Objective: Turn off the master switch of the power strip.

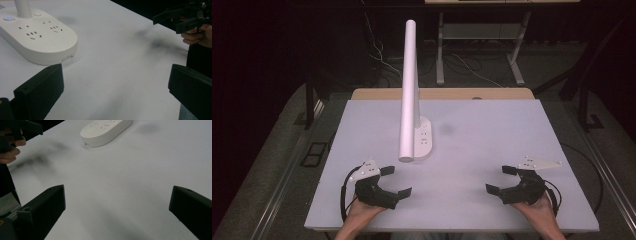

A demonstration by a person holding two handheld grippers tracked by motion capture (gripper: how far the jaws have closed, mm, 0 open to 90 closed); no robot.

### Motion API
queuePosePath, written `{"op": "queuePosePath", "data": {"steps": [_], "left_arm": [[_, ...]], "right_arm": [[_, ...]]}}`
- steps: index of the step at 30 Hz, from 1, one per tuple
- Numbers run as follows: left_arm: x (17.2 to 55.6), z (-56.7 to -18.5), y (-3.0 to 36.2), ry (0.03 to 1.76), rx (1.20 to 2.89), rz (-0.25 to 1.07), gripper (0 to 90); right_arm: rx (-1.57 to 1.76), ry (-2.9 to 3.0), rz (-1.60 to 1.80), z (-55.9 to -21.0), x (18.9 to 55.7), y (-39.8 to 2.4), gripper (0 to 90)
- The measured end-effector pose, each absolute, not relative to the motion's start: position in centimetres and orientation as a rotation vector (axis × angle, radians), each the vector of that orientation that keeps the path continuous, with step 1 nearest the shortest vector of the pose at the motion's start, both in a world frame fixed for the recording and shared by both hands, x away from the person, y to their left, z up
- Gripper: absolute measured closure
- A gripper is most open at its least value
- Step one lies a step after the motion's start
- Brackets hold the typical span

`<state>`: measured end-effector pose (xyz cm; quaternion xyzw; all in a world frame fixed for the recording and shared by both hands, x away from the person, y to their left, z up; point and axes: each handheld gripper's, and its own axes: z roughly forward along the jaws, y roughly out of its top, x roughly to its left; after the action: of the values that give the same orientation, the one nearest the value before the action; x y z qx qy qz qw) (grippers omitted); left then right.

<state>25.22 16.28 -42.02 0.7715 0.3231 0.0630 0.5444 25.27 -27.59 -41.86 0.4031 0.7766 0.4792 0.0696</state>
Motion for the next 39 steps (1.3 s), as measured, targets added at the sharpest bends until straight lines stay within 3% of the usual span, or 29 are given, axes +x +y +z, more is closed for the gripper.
{"op": "queuePosePath", "data": {"steps": [39], "left_arm": [[25.26, -41.27, 16.73, 0.784, 1.836, 0.136, 0.0]], "right_arm": [[1.217, 2.382, 1.429, -41.83, 25.07, -27.86, 0.0]]}}
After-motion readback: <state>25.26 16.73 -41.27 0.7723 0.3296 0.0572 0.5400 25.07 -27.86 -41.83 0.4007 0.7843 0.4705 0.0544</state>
